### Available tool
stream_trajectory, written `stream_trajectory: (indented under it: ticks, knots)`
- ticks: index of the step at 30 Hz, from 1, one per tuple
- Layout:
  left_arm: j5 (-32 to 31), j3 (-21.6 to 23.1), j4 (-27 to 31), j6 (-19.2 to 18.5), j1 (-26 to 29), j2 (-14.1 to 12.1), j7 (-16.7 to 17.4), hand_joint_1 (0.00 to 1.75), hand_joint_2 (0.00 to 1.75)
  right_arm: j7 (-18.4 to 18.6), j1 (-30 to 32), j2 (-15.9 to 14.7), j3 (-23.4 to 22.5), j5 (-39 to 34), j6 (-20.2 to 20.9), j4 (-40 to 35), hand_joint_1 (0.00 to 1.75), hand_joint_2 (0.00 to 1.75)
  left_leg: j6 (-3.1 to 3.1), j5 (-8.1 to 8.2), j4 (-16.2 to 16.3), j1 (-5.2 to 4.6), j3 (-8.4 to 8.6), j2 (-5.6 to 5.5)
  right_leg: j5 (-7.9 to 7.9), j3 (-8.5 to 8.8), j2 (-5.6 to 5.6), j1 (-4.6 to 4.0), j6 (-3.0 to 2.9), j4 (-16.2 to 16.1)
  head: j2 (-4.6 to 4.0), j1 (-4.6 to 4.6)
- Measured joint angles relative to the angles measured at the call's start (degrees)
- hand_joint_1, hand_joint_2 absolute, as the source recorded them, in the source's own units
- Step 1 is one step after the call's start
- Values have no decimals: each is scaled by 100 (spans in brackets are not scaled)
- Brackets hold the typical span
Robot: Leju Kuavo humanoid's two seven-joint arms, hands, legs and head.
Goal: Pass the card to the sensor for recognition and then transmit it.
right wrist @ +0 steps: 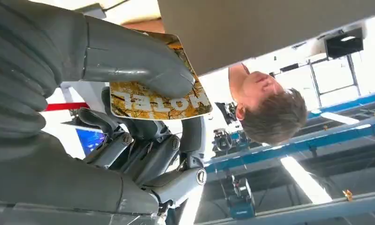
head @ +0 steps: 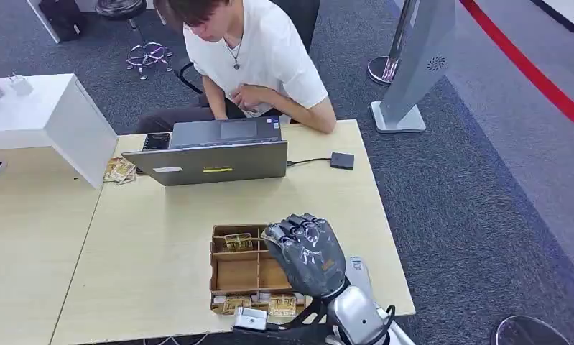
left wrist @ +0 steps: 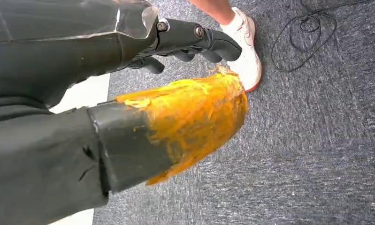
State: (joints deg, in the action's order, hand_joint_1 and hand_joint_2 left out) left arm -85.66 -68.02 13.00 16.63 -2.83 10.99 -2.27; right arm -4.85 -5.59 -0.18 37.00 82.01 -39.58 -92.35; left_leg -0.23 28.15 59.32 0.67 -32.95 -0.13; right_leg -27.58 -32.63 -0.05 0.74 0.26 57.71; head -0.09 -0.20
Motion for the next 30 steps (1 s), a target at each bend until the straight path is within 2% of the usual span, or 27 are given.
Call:
stream_trajectory:
  ticks: [8, 20, 30]
  knots:
    - [-94, 15, 0, -15, -1, -22, -35, 0, 0, -31, -619, -48, -39, -146, 13, 204, 175, 175, -1, -2, 1, 0, 2, 1, 2, 1, 1, 0, 0, 1, 0, -2]
    - [-212, 153, 0, -52, -4, -79, -85, 0, 0, 59, -1746, -24, -136, -127, 131, 1089, 175, 175, -2, -3, 2, 0, 1, -1, 2, 1, 0, 0, -1, 4, 0, -2]
    - [-236, 240, 0, -96, -8, -109, -103, 0, 0, 179, -2246, 116, -216, -61, 166, 1668, 175, 175, -2, -3, 2, 0, 1, -3, 2, 1, 0, 0, -1, 5, 0, -2]
